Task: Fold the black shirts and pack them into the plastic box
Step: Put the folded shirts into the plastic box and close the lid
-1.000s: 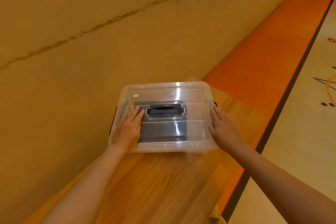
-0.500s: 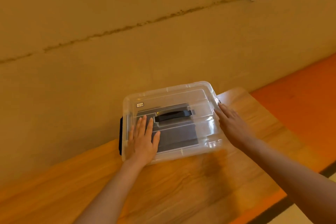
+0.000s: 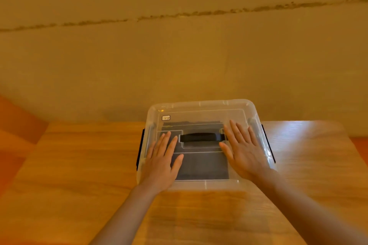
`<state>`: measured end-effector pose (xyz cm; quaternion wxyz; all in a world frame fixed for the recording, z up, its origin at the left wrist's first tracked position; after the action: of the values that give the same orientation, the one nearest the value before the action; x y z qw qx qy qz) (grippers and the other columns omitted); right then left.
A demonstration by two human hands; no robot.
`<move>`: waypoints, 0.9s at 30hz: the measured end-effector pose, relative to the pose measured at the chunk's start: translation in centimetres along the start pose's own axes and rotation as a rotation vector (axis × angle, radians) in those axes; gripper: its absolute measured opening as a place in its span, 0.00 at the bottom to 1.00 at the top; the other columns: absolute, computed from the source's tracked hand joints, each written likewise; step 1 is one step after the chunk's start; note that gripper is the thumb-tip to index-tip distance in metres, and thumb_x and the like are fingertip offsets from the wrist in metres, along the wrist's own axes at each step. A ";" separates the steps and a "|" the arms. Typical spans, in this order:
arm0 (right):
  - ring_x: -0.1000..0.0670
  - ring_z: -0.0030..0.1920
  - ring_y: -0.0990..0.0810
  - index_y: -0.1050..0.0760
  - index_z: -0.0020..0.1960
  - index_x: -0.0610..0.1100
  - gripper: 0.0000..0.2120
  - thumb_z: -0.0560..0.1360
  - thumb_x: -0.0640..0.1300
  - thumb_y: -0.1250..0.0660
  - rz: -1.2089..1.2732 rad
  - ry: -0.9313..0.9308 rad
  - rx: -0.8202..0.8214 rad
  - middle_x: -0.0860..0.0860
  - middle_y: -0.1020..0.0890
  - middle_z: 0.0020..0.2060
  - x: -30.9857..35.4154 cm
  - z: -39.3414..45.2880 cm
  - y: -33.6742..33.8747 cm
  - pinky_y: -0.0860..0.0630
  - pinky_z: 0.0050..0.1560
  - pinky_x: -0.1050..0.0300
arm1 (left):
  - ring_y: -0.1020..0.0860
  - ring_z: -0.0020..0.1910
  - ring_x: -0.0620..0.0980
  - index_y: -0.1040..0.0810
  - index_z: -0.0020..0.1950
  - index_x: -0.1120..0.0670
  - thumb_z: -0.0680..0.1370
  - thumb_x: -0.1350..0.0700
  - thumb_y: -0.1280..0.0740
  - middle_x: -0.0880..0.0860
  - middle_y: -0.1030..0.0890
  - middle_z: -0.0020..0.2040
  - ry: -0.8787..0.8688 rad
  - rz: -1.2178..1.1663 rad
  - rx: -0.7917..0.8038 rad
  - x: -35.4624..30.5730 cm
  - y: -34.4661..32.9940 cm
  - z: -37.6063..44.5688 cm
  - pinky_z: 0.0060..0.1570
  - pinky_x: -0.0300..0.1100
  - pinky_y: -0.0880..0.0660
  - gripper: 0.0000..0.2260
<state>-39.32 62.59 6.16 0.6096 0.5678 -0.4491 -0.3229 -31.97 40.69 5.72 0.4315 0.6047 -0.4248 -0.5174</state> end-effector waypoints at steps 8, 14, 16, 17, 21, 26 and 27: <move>0.48 0.77 0.55 0.52 0.78 0.49 0.33 0.79 0.64 0.66 -0.019 0.081 -0.044 0.49 0.51 0.77 2.4 -1.6 -0.6 0.58 0.74 0.47 | 0.40 0.75 0.50 0.32 0.72 0.46 0.79 0.37 0.53 0.46 0.34 0.74 0.230 -0.147 -0.236 1.0 2.4 -3.6 0.70 0.42 0.49 0.26; 0.49 0.77 0.54 0.52 0.78 0.50 0.31 0.80 0.64 0.63 -0.019 0.034 -0.062 0.50 0.50 0.77 2.4 -2.9 -0.6 0.58 0.74 0.48 | 0.69 0.75 0.47 0.65 0.77 0.45 0.74 0.34 0.71 0.47 0.66 0.77 0.169 0.103 -0.054 -1.1 0.0 -2.0 0.73 0.49 0.69 0.33; 0.51 0.77 0.57 0.53 0.78 0.51 0.31 0.79 0.64 0.63 0.024 0.039 -0.076 0.52 0.52 0.77 2.5 -3.3 -0.5 0.60 0.75 0.50 | 0.70 0.74 0.46 0.65 0.77 0.45 0.73 0.34 0.72 0.46 0.66 0.77 0.147 0.100 -0.049 -0.9 -0.1 -1.8 0.72 0.47 0.72 0.34; 0.54 0.76 0.60 0.54 0.77 0.52 0.31 0.78 0.64 0.63 0.076 0.036 -0.076 0.54 0.54 0.77 2.5 -3.4 -0.4 0.62 0.75 0.53 | 0.70 0.74 0.45 0.63 0.78 0.45 0.74 0.34 0.70 0.45 0.65 0.77 0.128 0.066 -0.059 -0.9 0.0 -1.8 0.71 0.46 0.72 0.33; 0.54 0.76 0.55 0.40 0.75 0.44 0.28 0.80 0.58 0.53 0.206 -0.046 -0.169 0.50 0.46 0.76 1.0 -3.8 1.4 0.49 0.74 0.52 | 0.64 0.75 0.42 0.50 0.78 0.45 0.81 0.39 0.55 0.44 0.56 0.78 0.126 -0.092 -0.164 1.2 1.9 -2.6 0.72 0.41 0.65 0.26; 0.43 0.74 0.40 0.34 0.71 0.39 0.30 0.79 0.57 0.54 -0.027 -0.105 -0.214 0.41 0.36 0.73 -1.5 -3.2 2.0 0.43 0.74 0.44 | 0.54 0.78 0.51 0.49 0.79 0.50 0.79 0.38 0.59 0.52 0.49 0.79 0.243 0.055 -0.225 7.4 3.6 -3.7 0.75 0.45 0.61 0.30; 0.43 0.75 0.43 0.39 0.74 0.40 0.32 0.79 0.60 0.56 -0.010 -0.168 -0.183 0.42 0.38 0.74 -2.9 -3.0 1.9 0.46 0.75 0.45 | 0.55 0.78 0.51 0.51 0.80 0.49 0.79 0.36 0.59 0.52 0.51 0.80 0.313 -0.009 -0.154 9.0 2.7 -3.6 0.75 0.46 0.60 0.32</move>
<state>-37.96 66.70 7.63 0.6175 0.4828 -0.4646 -0.4120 -27.62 31.62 6.32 0.5351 0.6450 -0.3087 -0.4498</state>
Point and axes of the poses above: each hand's wrist, its own z-axis towards the middle knuckle, its own y-axis out of the back of the hand, x = y × z, the point moved 10 cm from there along z, towards the middle knuckle
